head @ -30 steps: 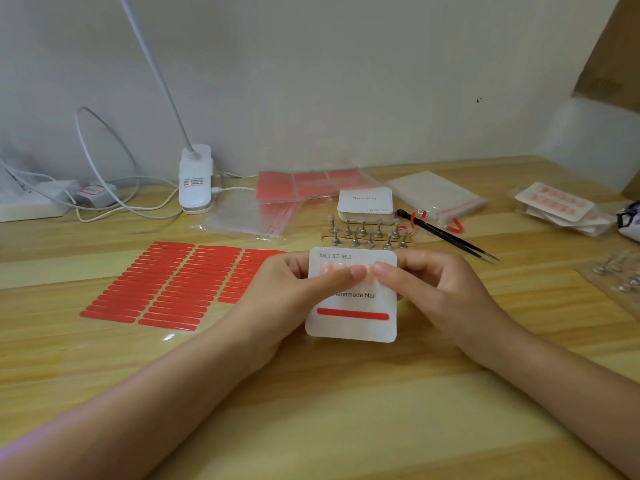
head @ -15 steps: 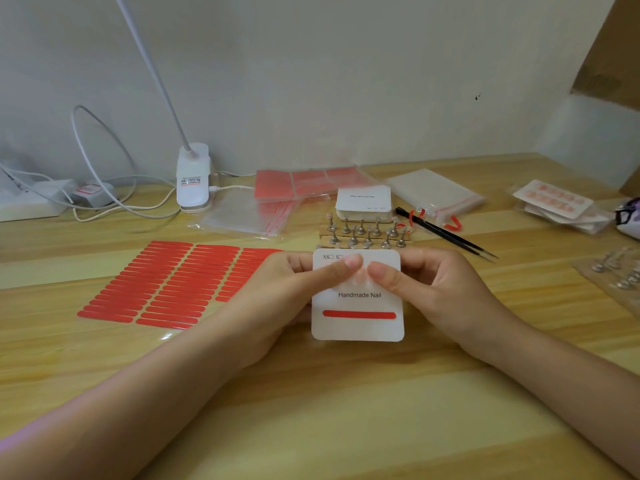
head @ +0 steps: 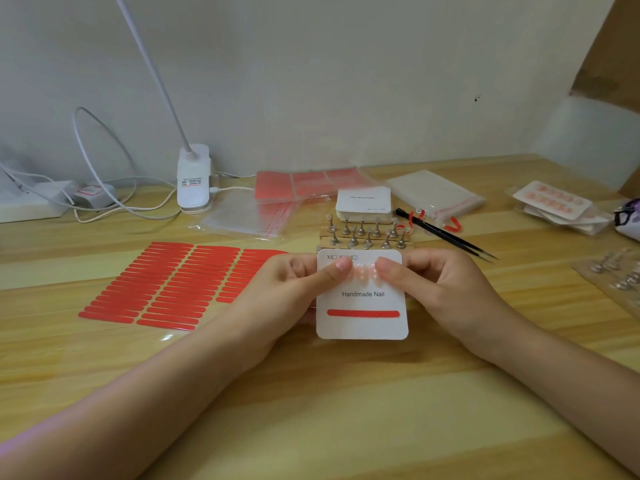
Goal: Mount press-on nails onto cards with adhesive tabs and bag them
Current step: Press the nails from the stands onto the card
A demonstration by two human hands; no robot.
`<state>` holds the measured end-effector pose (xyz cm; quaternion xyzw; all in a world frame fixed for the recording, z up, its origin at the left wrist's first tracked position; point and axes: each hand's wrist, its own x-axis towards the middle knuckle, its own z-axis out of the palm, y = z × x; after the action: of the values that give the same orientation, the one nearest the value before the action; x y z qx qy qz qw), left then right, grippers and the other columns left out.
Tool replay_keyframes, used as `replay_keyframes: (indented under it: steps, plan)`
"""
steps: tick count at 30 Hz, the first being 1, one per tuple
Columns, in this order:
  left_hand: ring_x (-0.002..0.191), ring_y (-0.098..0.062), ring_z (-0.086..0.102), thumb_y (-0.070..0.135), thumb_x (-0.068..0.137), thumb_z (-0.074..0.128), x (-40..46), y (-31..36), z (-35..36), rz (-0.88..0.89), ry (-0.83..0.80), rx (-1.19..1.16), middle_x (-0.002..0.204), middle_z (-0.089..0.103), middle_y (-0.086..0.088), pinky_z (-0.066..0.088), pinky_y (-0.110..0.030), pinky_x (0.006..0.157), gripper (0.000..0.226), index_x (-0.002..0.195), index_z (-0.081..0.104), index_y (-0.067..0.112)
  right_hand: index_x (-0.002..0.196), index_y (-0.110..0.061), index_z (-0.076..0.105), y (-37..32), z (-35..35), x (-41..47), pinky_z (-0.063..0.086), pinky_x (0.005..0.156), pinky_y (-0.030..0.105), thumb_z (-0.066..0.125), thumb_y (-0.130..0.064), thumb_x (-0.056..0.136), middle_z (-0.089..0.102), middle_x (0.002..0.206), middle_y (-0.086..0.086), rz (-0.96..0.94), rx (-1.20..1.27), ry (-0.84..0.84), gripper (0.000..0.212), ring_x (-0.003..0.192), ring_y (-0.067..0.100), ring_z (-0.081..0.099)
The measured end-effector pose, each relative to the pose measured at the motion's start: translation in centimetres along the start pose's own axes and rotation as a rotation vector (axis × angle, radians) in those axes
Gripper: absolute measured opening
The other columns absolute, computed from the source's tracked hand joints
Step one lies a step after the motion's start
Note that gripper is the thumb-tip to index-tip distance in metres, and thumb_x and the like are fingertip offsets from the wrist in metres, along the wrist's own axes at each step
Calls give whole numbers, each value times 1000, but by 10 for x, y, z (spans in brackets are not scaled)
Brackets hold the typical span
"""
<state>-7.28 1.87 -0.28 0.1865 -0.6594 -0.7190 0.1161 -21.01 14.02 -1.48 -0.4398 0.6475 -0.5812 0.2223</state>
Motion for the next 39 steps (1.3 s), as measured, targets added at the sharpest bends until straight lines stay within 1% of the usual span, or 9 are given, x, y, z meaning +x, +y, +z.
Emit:
replay_keyframes:
  steps: [4, 9, 13, 19, 22, 27, 32, 36, 39]
  plan:
    - [63, -16, 70, 41, 70, 64, -1, 0, 0, 11, -5, 27, 85, 73, -12, 52, -20, 51, 35, 83, 74, 11, 77, 2, 70, 1, 0, 0, 51, 76, 44, 59, -45, 65, 68, 80, 21, -3, -41, 4, 49, 81, 34, 65]
    - [88, -17, 70, 53, 66, 61, -4, 5, -5, 101, 18, 75, 95, 74, -4, 55, -21, 62, 41, 87, 76, 22, 72, -7, 69, -1, -3, -3, 50, 55, 19, 59, -32, 79, 71, 70, 4, 67, -41, -17, 28, 62, 11, 66]
    - [92, 0, 66, 53, 66, 57, -3, 5, -11, 268, 180, 382, 96, 73, 10, 56, -25, 73, 49, 109, 62, 29, 72, -1, 65, 4, -7, -1, 45, 51, 27, 56, -33, 86, 68, 71, 10, 46, -246, -6, 36, 63, 20, 64]
    - [92, -5, 58, 22, 83, 66, -4, -3, -18, 668, 156, 973, 96, 62, 10, 46, -18, 78, 9, 91, 68, 24, 52, -18, 45, 7, -14, 0, 28, 49, 23, 41, -58, 75, 47, 54, -3, -84, -815, -6, 46, 54, 10, 43]
    - [86, -9, 61, 26, 79, 62, -7, -5, -17, 708, 17, 1097, 91, 66, 8, 51, -29, 68, 14, 85, 73, 18, 51, -25, 40, 6, -14, 0, 29, 49, 18, 39, -63, 73, 43, 53, -9, -111, -945, 10, 44, 51, 4, 41]
    - [77, -6, 61, 18, 74, 66, -9, -5, -13, 717, -94, 1248, 86, 68, 10, 48, -22, 62, 13, 83, 74, 23, 57, -24, 46, 4, -18, 3, 21, 47, 18, 33, -65, 74, 44, 54, -9, -125, -1012, 49, 47, 50, 4, 41]
    - [77, -4, 61, 20, 75, 66, -10, -2, -13, 687, -121, 1255, 87, 69, 13, 50, -22, 60, 13, 83, 75, 24, 78, -29, 57, -6, -51, 20, 31, 51, 26, 35, -53, 78, 53, 73, -14, -39, -1102, 174, 32, 62, 10, 49]
    - [80, -2, 60, 21, 76, 64, -9, 0, -13, 655, -121, 1247, 89, 69, 13, 52, -24, 60, 15, 86, 76, 23, 107, -24, 60, -2, -76, 34, 32, 57, 26, 55, -43, 87, 41, 80, -15, 167, -1215, 86, 29, 76, 9, 43]
    - [83, -2, 60, 22, 77, 62, -10, 2, -13, 637, -135, 1258, 92, 69, 14, 53, -23, 62, 18, 89, 75, 23, 91, -18, 63, -2, -81, 46, 30, 50, 21, 59, -44, 86, 46, 70, -12, 283, -1234, -44, 26, 64, 7, 43]
